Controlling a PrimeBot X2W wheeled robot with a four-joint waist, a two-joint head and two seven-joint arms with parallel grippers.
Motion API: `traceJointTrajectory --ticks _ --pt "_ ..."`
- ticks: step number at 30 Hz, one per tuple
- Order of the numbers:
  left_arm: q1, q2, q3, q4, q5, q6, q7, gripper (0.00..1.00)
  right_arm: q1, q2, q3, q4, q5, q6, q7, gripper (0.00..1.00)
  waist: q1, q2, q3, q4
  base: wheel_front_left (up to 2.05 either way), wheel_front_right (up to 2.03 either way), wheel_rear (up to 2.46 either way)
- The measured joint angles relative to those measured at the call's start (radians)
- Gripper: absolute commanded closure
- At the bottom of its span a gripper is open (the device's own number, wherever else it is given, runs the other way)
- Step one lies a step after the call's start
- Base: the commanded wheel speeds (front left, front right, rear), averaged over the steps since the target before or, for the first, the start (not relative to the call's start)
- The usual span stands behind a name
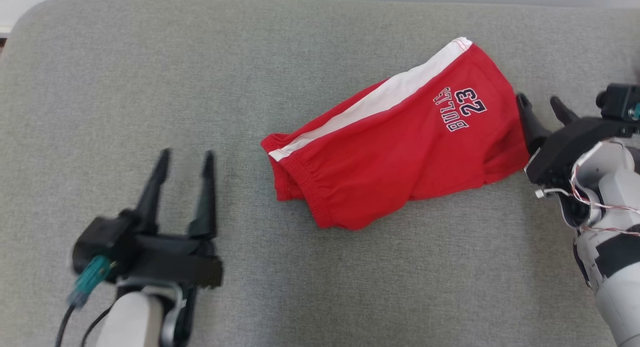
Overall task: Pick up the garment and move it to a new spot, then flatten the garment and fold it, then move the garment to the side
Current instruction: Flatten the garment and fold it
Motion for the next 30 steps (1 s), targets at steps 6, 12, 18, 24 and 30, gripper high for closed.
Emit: traceJointTrajectory --ticks 6,12,18,24,30 --pt "0.087 -0.009 0.100 -0.097 0.068 0.014 0.000 0.00 0.017 -0.026 0.025 0.049 0.018 0.000 -0.021 0.00 0.0000 0.0000 0.006 0.018 0.00 0.00 0.00" --pt "0.139 -0.016 0.134 -0.119 0.100 0.014 0.000 0.00 0.019 -0.027 0.027 0.128 0.041 0.000 -0.031 0.00 0.0001 0.0000 0.009 0.038 0.00 0.00 0.00" --pt "0.154 -0.017 0.131 -0.118 0.100 0.020 0.000 0.00 0.015 -0.010 0.043 0.170 0.074 0.000 -0.027 1.00 0.0000 0.0000 -0.001 0.043 0.00 0.00 0.00" --pt "0.172 -0.017 0.119 -0.106 0.099 0.028 0.000 0.00 0.040 0.006 0.068 0.173 0.128 0.000 -0.070 1.00 0.0001 0.0000 -0.030 0.034 0.00 0.00 0.00" --pt "0.210 -0.018 0.128 -0.085 0.114 0.019 0.000 0.00 0.114 -0.011 0.083 0.125 0.206 0.000 -0.107 1.00 0.0000 0.0000 -0.081 0.013 0.00 0.00 0.00"
